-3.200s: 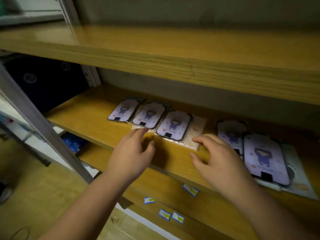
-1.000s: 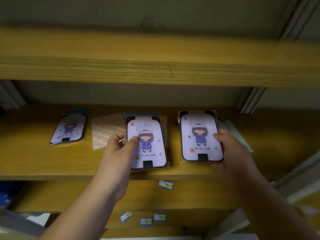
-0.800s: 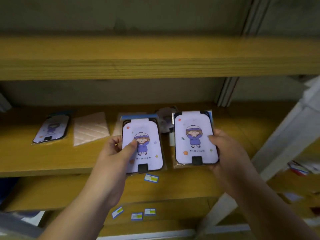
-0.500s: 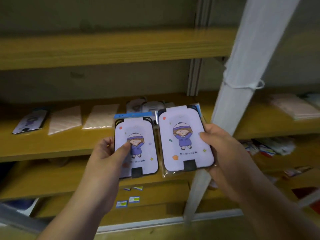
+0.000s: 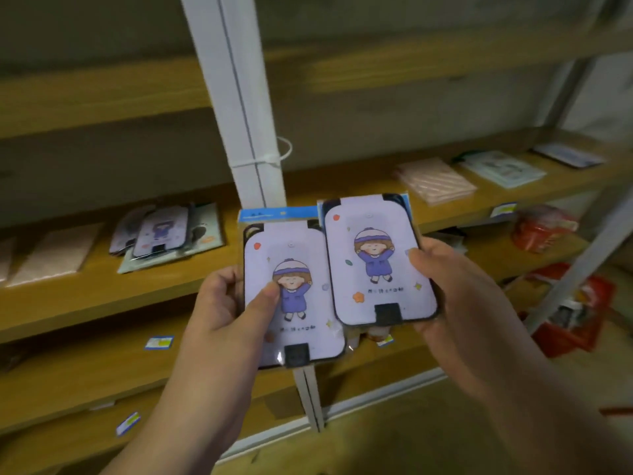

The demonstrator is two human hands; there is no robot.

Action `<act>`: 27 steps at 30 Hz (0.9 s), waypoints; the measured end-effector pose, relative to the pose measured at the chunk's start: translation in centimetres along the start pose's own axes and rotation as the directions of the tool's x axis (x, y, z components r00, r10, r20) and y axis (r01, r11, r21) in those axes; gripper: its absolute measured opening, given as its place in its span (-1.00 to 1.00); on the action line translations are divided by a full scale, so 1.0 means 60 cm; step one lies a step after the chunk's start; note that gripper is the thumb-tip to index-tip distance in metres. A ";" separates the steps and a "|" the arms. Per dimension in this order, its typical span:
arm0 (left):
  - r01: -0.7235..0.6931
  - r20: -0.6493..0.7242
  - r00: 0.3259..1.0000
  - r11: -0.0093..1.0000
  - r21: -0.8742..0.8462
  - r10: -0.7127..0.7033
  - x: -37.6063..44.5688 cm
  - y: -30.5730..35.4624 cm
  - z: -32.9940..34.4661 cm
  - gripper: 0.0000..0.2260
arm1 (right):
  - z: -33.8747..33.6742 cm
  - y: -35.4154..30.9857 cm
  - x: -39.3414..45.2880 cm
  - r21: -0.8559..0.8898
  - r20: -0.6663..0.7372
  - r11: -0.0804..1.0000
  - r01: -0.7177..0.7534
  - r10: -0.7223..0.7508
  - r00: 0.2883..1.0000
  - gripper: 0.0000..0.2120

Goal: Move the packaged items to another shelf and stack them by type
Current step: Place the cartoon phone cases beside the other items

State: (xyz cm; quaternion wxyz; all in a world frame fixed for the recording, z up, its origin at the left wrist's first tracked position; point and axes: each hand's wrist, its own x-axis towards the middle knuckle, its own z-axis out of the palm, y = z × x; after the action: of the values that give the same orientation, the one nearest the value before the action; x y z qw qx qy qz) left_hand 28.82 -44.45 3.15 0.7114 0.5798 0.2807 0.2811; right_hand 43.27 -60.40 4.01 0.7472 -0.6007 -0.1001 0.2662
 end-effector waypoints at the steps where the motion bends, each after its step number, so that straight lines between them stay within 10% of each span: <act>1: 0.020 0.025 0.999 1.000 -0.004 -0.020 0.007 -0.002 0.022 -0.82 | -0.022 -0.002 0.005 0.030 0.004 0.999 0.028 -0.028 1.000 -0.78; 6: 0.104 0.077 0.991 0.994 0.014 -0.105 0.074 -0.029 0.125 -0.82 | -0.129 -0.004 0.059 0.210 -0.013 0.975 0.070 -0.069 0.998 -0.55; 27: 0.272 0.266 0.926 0.962 0.020 -0.268 0.315 -0.101 0.483 -0.72 | -0.390 -0.117 0.297 0.237 -0.296 0.964 0.117 -0.043 0.954 -0.82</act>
State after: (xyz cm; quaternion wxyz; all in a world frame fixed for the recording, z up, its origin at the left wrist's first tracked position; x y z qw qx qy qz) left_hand 63.19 -51.11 0.74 0.7793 0.5620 0.2575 0.1025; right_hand 71.11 -71.87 1.60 0.8342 -0.5286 0.0200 0.1557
